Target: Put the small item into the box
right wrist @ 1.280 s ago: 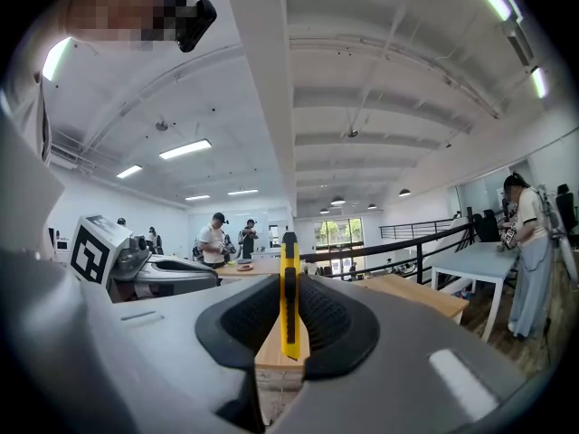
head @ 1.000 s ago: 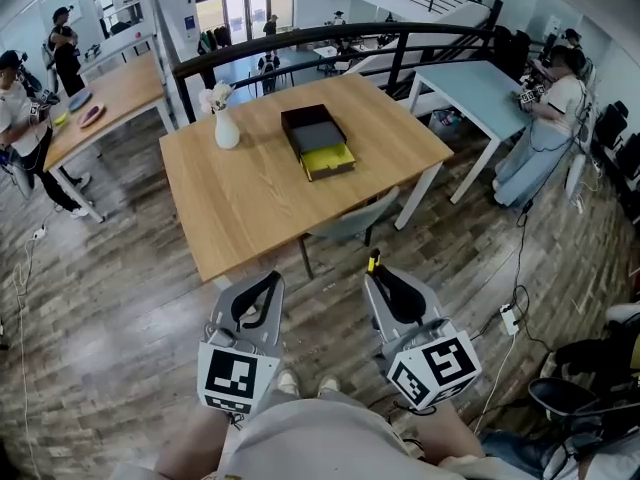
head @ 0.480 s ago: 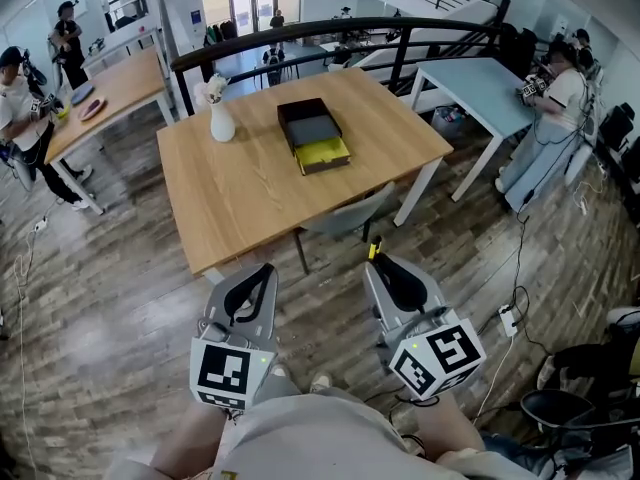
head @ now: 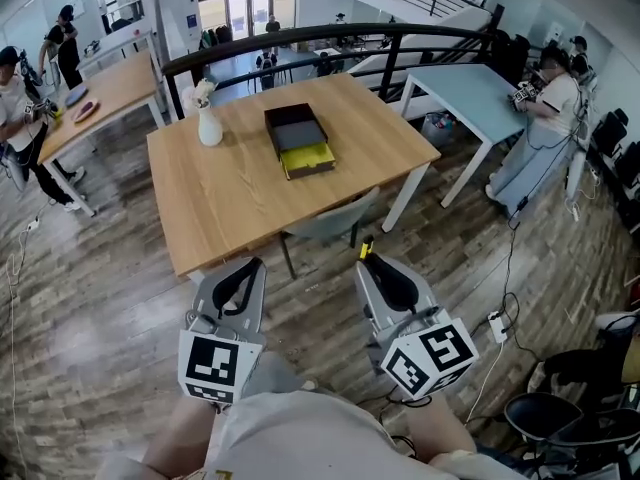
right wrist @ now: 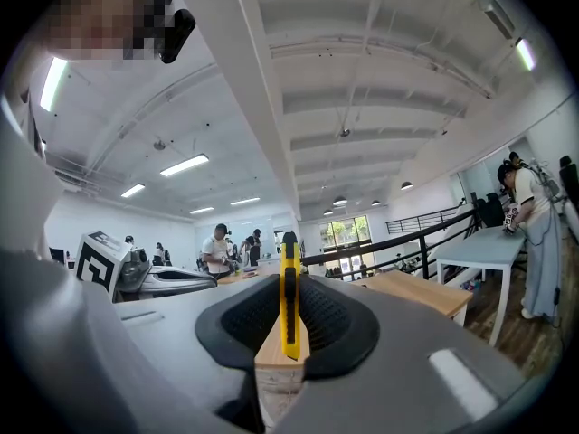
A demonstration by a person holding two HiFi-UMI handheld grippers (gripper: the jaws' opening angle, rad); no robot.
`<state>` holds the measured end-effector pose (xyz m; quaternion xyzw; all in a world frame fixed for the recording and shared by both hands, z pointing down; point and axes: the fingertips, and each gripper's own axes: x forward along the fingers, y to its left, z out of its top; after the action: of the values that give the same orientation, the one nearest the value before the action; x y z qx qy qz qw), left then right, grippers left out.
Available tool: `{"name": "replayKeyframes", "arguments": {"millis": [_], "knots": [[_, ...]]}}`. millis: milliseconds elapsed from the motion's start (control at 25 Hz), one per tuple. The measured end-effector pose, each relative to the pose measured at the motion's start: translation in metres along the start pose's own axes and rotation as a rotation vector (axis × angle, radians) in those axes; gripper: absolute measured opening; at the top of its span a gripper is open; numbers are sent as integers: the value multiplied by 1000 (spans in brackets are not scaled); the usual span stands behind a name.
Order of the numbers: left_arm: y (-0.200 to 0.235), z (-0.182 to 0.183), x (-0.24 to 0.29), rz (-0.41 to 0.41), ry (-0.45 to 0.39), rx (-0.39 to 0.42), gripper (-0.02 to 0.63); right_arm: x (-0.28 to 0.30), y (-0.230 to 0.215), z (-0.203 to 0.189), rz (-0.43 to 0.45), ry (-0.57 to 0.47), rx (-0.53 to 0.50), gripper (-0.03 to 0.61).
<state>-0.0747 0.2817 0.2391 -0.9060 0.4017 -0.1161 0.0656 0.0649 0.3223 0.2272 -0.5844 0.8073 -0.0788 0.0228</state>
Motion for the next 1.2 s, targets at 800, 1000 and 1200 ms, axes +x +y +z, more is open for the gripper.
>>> {"name": "replayKeyframes", "arguments": {"millis": [800, 1000, 1200], "knots": [[18, -13, 48, -22, -24, -46, 2, 45, -22, -17, 13, 15, 34, 63], [28, -19, 67, -38, -13, -56, 2, 66, -30, -25, 11, 34, 43, 63], [49, -27, 98, -47, 8, -71, 2, 100, -39, -34, 18, 69, 50, 63]]}}
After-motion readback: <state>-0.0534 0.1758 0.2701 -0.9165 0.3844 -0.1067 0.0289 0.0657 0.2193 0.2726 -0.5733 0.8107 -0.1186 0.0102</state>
